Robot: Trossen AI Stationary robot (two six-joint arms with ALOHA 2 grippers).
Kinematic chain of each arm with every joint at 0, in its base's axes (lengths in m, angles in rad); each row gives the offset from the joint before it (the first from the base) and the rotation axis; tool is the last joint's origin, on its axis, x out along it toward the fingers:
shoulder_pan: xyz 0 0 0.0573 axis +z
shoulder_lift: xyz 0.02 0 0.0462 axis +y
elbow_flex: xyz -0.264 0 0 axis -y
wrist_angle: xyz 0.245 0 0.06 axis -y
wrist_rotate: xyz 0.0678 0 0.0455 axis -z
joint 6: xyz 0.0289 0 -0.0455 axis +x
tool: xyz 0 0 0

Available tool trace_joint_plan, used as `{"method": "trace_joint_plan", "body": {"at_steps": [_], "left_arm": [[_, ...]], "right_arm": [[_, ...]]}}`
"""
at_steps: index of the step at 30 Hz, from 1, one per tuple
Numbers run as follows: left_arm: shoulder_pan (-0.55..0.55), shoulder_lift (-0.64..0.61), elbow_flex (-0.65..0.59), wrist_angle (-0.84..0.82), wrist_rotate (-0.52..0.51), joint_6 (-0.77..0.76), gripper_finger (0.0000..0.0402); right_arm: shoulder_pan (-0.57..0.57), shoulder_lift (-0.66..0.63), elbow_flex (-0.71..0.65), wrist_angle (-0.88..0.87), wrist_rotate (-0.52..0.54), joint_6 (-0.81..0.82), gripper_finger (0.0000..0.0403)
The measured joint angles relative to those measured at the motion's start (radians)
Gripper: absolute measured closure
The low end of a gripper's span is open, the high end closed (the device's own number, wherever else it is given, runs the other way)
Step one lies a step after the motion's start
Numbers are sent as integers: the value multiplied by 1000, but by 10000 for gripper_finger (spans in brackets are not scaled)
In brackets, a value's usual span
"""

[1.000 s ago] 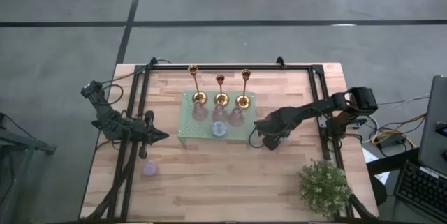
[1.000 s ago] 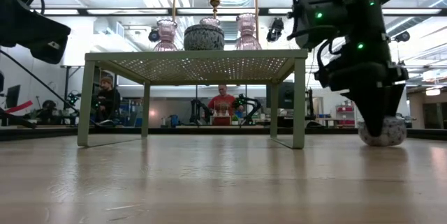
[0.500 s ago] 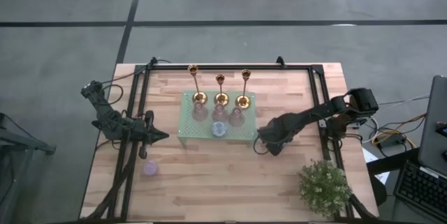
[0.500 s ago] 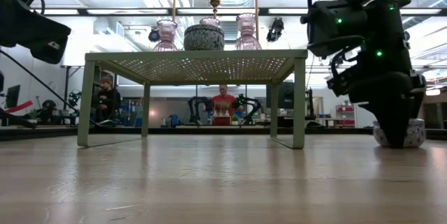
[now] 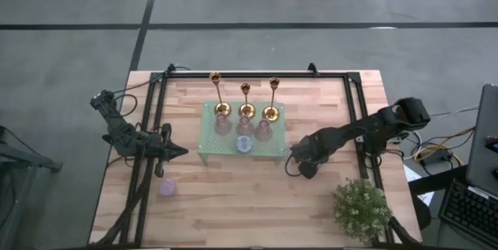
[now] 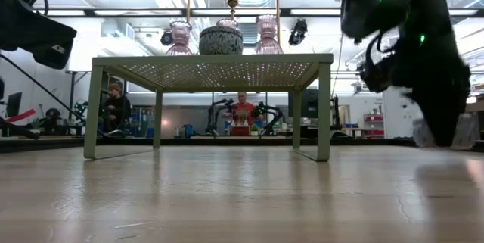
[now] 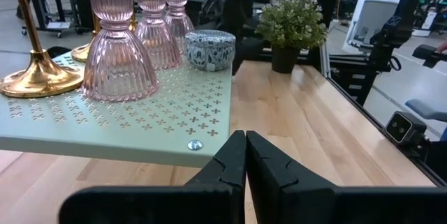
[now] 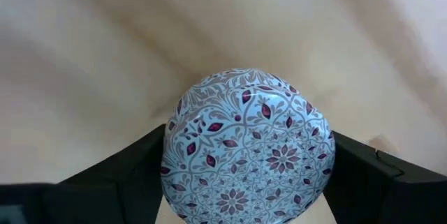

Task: Pick & Place candle stick holders
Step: Put the red scented candle on the shelf aligned with the other scented candle

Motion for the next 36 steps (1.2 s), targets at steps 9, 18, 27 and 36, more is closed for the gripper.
{"method": "trace_joint_plan", "body": {"at_steps": [9, 18, 27, 36], "left_arm": [[0, 0, 0, 0, 0, 0, 388], [0, 0, 0, 0, 0, 0, 388], [0, 0, 0, 0, 0, 0, 388], [0, 0, 0, 0, 0, 0, 388]], "right_arm": [[53, -130, 68, 6, -68, 13, 105], [111, -96, 343, -38, 7, -37, 105], [113, 83, 677, -163, 65, -179, 105], [86, 321, 1009, -369, 167, -329, 104]]}}
